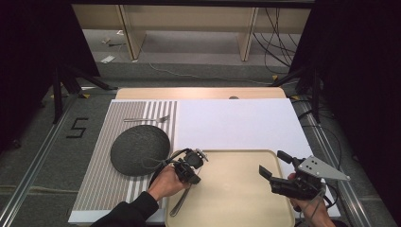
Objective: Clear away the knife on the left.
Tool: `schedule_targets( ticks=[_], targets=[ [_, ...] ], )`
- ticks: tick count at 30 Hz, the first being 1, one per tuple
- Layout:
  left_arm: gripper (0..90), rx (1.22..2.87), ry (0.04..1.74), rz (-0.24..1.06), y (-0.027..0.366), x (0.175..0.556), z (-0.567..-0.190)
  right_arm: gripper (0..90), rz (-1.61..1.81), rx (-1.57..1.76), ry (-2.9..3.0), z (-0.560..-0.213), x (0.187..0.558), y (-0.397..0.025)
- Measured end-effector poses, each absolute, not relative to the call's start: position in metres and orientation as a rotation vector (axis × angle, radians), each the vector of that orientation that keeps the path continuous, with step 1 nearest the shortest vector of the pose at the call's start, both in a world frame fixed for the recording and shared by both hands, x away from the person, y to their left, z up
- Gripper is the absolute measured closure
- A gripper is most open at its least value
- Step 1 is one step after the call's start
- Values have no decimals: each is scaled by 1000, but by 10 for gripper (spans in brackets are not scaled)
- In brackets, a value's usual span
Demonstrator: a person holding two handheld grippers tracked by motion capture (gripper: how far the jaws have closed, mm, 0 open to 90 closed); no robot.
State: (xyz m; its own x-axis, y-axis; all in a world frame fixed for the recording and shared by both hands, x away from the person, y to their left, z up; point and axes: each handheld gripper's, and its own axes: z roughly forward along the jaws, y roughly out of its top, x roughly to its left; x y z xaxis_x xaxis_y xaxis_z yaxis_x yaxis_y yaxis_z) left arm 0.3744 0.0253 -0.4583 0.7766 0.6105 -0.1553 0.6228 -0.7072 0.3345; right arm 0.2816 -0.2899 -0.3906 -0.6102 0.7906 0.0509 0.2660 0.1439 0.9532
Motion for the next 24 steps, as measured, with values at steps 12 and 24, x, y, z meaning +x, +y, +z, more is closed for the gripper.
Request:
schedule_targets(
  ticks=[12, 24],
  targets=[
    [895, 2583, 996, -66, 41, 378, -458, 184, 1476, 1014, 1958, -390, 281, -290],
    [895, 2586, 1041, -61, 61, 373, -458, 185, 1475, 1017, 1957, -390, 281, -290]
  ],
)
